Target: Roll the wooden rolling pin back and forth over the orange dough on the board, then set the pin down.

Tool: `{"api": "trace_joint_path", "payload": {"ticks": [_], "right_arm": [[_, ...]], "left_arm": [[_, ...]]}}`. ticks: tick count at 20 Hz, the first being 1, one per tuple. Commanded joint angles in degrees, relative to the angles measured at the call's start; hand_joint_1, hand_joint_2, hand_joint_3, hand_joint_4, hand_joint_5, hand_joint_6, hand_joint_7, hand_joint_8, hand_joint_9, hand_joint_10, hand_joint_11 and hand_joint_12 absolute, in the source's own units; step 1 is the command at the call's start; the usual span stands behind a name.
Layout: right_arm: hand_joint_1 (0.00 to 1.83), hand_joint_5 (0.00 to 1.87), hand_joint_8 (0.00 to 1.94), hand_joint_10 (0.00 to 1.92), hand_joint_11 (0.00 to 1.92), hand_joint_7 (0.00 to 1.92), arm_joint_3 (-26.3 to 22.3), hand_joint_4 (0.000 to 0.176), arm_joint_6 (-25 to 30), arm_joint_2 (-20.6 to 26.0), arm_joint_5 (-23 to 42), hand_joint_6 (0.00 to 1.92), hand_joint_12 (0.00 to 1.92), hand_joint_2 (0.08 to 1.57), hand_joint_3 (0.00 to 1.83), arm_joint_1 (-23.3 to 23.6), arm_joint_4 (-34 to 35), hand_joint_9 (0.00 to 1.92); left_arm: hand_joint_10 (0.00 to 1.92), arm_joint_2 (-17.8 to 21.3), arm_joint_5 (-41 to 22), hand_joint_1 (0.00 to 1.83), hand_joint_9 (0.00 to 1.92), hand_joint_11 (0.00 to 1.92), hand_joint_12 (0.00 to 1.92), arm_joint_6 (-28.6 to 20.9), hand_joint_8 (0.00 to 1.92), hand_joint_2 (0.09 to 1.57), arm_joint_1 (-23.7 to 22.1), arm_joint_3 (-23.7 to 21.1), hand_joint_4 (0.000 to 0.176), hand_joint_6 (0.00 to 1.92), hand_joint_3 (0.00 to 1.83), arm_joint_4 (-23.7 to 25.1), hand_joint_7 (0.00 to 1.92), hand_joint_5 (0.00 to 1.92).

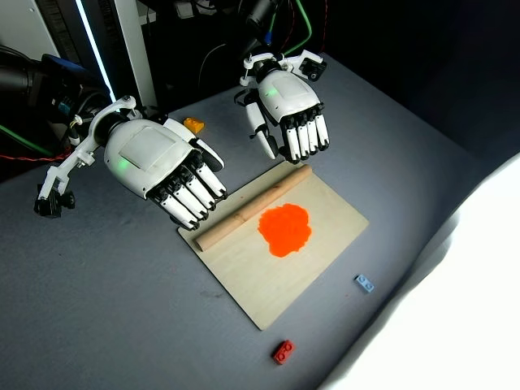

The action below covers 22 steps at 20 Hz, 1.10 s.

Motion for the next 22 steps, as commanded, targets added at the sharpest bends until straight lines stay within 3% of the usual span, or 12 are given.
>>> {"api": "trace_joint_path", "payload": {"ticks": [1,7,14,17,22], "right_arm": [[0.00,0.04,0.00,0.00,0.00,0.00,-0.1,0.000,0.1,0.1,4.6,0.00,0.00,1.44,0.08,0.3,-5.7,0.00],[0.00,0.06,0.00,0.00,0.00,0.01,-0.1,0.000,0.2,0.1,4.6,0.02,0.00,1.39,0.03,0.1,-5.7,0.00],[0.00,0.01,0.00,0.00,0.00,0.00,0.6,0.000,2.7,-0.8,4.4,0.00,0.00,1.44,0.04,0.0,-5.4,0.00],[0.00,0.07,0.02,0.01,0.00,0.06,2.1,0.000,4.3,-2.5,4.5,0.02,0.00,1.44,0.04,-0.3,-5.6,0.02],[0.00,0.04,0.00,0.00,0.00,0.02,5.9,0.000,8.6,-5.2,5.5,0.01,0.00,1.45,0.03,-3.0,-12.9,0.00]], "left_arm": [[0.00,0.2,-5.2,0.00,0.00,0.00,0.00,0.2,0.00,1.21,-0.1,-0.1,0.000,0.00,0.10,4.6,0.00,0.00],[0.00,0.0,-5.4,0.00,0.00,0.00,0.00,0.2,0.00,1.29,1.1,-0.4,0.000,0.00,0.06,4.2,0.00,0.00],[0.00,-1.9,-10.1,0.00,0.00,0.00,0.00,-1.3,0.00,1.37,3.6,1.4,0.000,0.00,0.08,4.7,0.00,0.00],[0.00,-3.9,-10.1,0.00,0.00,0.00,0.00,-4.5,0.00,1.40,3.1,3.7,0.000,0.00,0.09,3.9,0.00,0.00],[0.00,-6.4,-10.0,0.00,0.00,0.00,0.00,-7.4,0.00,1.40,3.2,6.3,0.000,0.00,0.08,3.5,0.00,0.00]]}}
